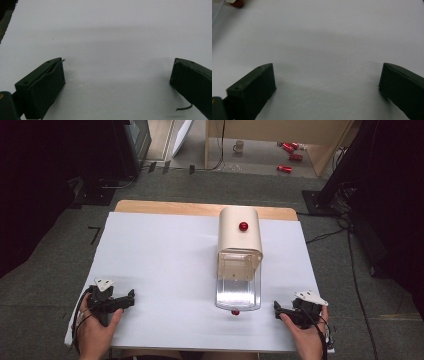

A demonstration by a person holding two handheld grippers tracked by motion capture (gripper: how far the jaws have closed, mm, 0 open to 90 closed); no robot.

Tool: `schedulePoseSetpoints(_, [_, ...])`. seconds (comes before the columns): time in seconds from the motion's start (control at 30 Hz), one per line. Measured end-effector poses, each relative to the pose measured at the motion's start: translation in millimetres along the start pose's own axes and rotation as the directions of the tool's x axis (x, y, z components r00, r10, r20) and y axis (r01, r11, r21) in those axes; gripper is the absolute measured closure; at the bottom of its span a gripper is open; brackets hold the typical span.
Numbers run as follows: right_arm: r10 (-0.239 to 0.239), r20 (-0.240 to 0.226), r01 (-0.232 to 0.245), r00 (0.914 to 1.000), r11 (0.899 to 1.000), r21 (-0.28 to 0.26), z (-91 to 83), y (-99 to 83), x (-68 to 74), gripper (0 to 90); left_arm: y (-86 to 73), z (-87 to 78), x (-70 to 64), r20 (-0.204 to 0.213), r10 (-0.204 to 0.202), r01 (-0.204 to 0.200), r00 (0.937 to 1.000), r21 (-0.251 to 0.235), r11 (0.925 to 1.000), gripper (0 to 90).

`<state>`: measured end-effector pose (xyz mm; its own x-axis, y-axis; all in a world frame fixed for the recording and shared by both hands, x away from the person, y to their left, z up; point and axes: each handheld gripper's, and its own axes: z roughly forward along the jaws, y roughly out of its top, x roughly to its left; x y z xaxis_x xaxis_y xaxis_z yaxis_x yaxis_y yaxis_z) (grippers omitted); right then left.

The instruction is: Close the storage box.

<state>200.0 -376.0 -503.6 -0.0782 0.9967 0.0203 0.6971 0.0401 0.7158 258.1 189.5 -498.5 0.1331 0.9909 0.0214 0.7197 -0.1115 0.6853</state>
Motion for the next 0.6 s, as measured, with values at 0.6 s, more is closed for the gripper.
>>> schedulePoseSetpoints(0.6, [-0.040,-0.072,0.034,0.9966,0.996,-0.081,-29.3,-3.5,54.3,20.8,0.0,0.0,0.1,0.000,0.000,0.000,1.0000,0.001,1.0000,0.0])
